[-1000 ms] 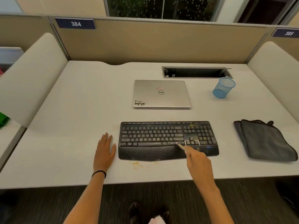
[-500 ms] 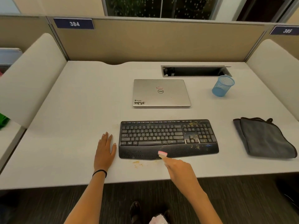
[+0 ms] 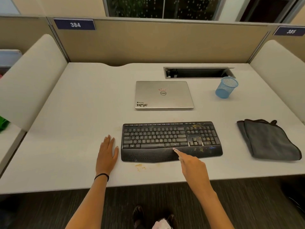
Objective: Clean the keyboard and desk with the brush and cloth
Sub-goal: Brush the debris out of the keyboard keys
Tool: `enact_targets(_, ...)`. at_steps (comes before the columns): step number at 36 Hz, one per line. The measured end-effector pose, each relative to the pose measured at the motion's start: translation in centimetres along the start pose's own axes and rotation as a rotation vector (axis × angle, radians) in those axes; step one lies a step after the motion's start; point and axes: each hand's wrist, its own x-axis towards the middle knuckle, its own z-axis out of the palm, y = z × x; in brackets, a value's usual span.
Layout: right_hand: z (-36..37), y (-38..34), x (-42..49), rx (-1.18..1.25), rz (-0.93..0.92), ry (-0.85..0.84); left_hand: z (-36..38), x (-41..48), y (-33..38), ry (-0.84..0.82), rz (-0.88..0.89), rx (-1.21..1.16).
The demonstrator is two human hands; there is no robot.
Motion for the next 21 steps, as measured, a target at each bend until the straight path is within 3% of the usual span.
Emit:
enact_targets(11,1.2,-2.2,-0.8,0.17,-0.199,-0.101,0.0,0.1,0.0,-0.001,-0.001,-0.006)
enact_targets(18,-0.2,-1.9,-0.8,0.29,-0.277,-0.3,0.0,0.1,0.0,-0.003,-0.007,-0.008)
enact_targets(21,-0.4,-1.0,-0.7,0.29,-0.246,-0.186,0.0,0.1,0.0,-0.003,-0.011,-0.007)
